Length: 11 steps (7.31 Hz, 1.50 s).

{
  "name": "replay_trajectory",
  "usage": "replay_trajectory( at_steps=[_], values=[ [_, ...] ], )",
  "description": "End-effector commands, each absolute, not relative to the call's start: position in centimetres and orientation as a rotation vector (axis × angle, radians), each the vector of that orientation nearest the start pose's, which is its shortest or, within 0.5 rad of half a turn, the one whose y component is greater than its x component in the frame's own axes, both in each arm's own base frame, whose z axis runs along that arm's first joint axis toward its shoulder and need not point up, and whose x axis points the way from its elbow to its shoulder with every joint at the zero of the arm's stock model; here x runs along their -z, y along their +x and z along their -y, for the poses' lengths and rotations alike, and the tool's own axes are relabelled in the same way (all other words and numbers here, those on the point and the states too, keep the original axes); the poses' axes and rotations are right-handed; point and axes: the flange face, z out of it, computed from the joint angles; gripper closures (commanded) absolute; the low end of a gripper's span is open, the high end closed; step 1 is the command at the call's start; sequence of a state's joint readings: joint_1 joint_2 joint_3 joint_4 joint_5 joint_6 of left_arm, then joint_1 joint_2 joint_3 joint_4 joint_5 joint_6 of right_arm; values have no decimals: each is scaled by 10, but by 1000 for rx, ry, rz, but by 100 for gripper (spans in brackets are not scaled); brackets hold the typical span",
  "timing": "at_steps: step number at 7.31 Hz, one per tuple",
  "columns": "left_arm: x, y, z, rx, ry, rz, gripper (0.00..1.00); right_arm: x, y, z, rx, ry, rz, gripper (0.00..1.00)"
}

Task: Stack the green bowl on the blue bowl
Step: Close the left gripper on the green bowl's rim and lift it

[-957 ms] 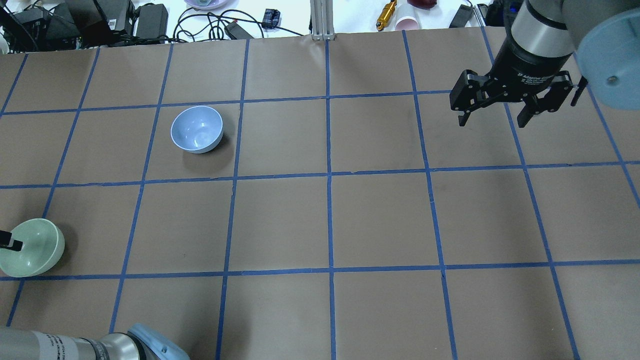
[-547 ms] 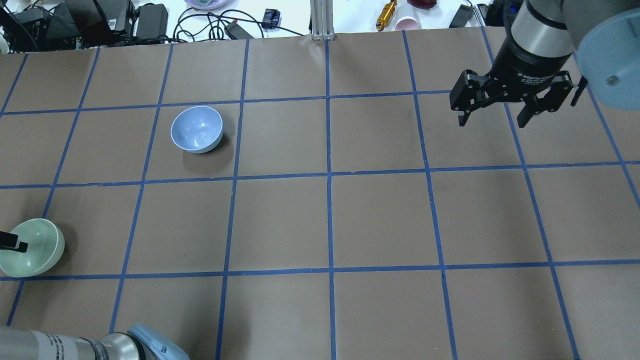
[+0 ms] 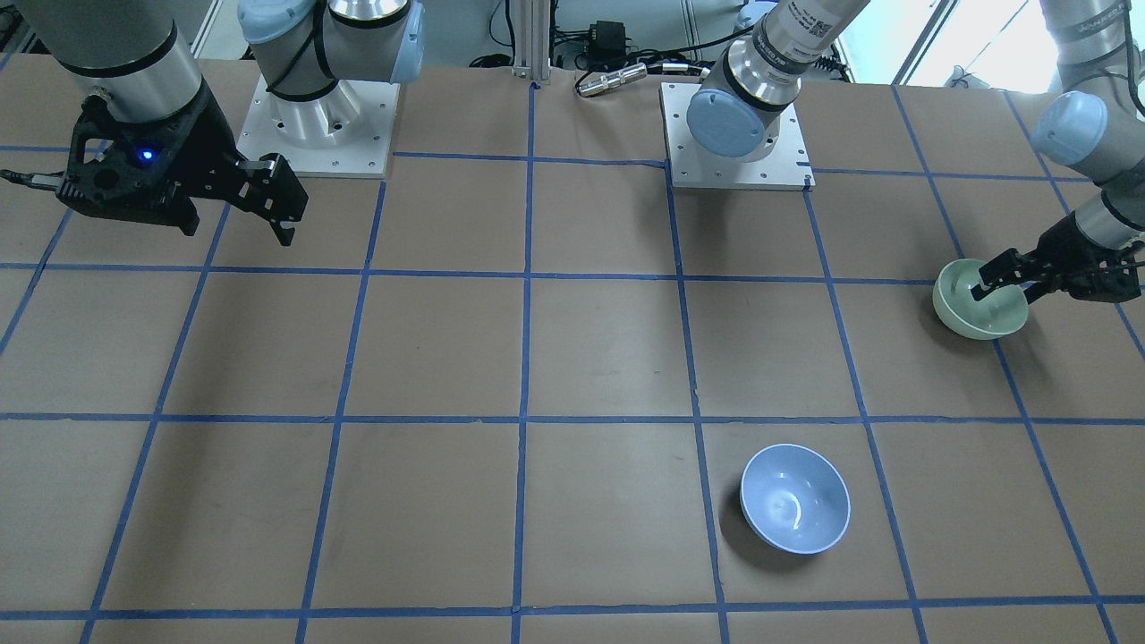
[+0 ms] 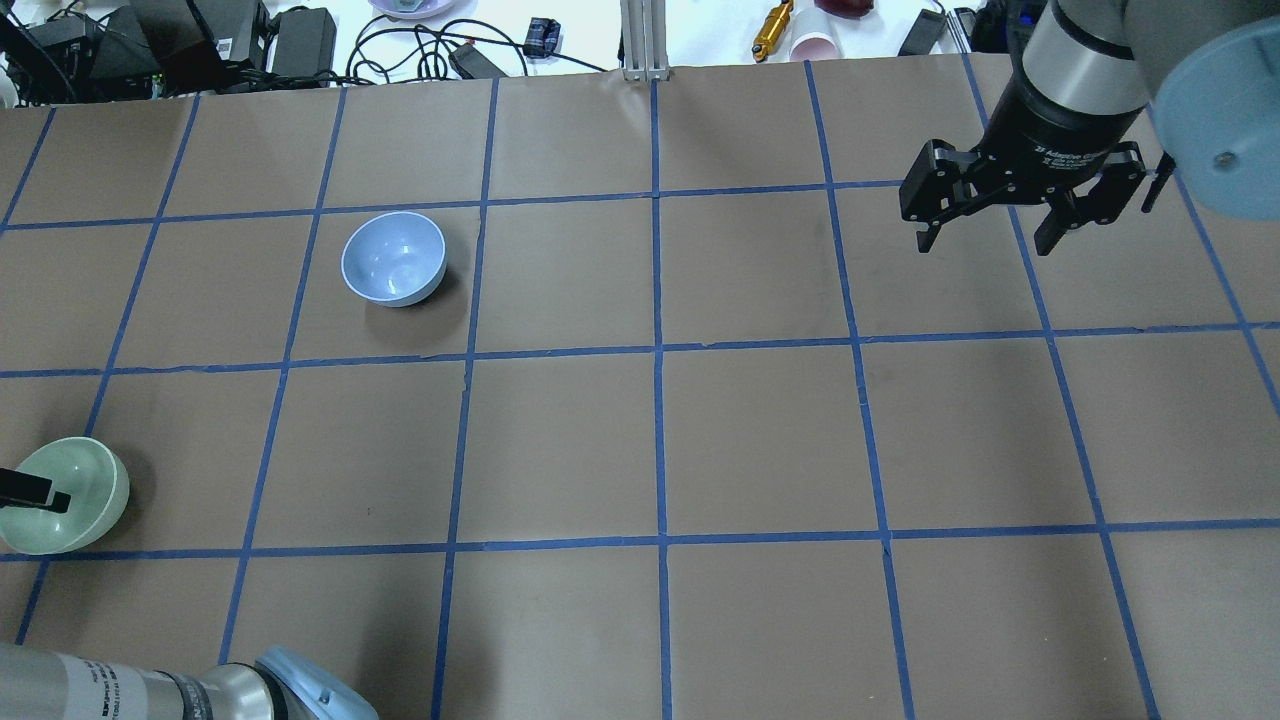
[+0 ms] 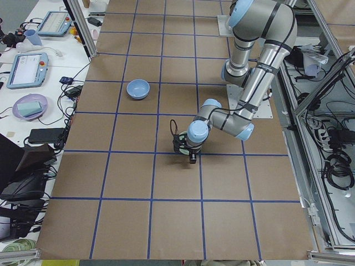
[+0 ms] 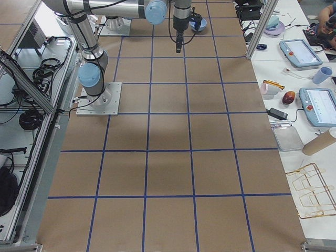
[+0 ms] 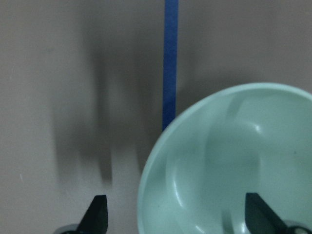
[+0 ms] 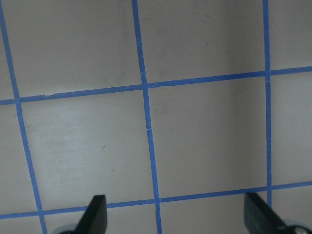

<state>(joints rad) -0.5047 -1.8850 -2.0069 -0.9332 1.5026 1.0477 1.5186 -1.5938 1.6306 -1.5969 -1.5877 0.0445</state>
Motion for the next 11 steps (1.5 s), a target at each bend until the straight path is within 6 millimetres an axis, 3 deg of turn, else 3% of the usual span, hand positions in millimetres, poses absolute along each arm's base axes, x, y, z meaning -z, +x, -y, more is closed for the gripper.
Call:
replay_trajectory(
  at_steps=[1,3,4,6,9,11],
  values=[
    [-180,378,369,4,-34,-3275,0,-472,106,487,-17,152,-3155,0],
    [-177,378,369,-2,-32,-3278,3,-472,106,487,-17,152,-3155,0],
    [-175,378,368,-6,-34,-3282,27,-472,106,487,-17,152,-3155,0],
    [-174,377,368,-5,-35,-3284,46,-472,106,487,-17,152,-3155,0],
    [-174,378,369,-5,-32,-3284,95,-472,106,487,-17,152,-3155,0],
    [-175,378,369,-1,-30,-3284,99,-472,106,487,-17,152,-3155,0]
  ],
)
